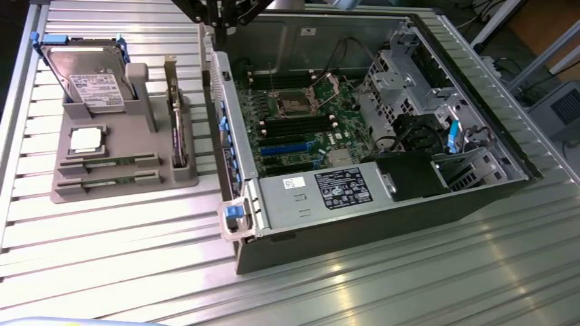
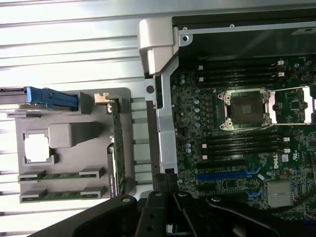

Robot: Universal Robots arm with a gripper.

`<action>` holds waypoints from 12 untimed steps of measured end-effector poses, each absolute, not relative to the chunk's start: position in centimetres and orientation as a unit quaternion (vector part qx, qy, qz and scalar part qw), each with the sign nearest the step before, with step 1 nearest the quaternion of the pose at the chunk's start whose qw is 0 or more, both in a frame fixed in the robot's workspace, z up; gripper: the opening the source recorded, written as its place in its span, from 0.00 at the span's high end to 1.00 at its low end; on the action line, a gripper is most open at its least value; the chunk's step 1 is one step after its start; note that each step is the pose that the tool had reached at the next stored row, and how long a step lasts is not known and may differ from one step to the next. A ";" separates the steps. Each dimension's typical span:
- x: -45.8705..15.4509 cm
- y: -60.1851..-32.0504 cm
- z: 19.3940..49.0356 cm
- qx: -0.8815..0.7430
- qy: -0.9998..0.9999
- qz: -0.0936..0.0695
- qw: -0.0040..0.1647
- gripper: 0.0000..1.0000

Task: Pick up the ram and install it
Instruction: 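Reach for the ram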

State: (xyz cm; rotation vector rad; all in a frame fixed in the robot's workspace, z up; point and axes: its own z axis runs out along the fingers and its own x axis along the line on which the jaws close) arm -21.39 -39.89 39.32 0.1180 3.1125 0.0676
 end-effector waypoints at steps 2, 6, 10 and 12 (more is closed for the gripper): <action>-21.6 -39.9 39.3 0.038 0.999 0.022 0.013 0.90; -22.1 -39.9 39.3 0.038 0.999 0.022 0.013 0.90; -22.4 -39.9 39.3 0.038 0.999 0.022 0.013 0.90; -22.6 -39.9 39.3 0.038 0.999 0.022 0.013 0.90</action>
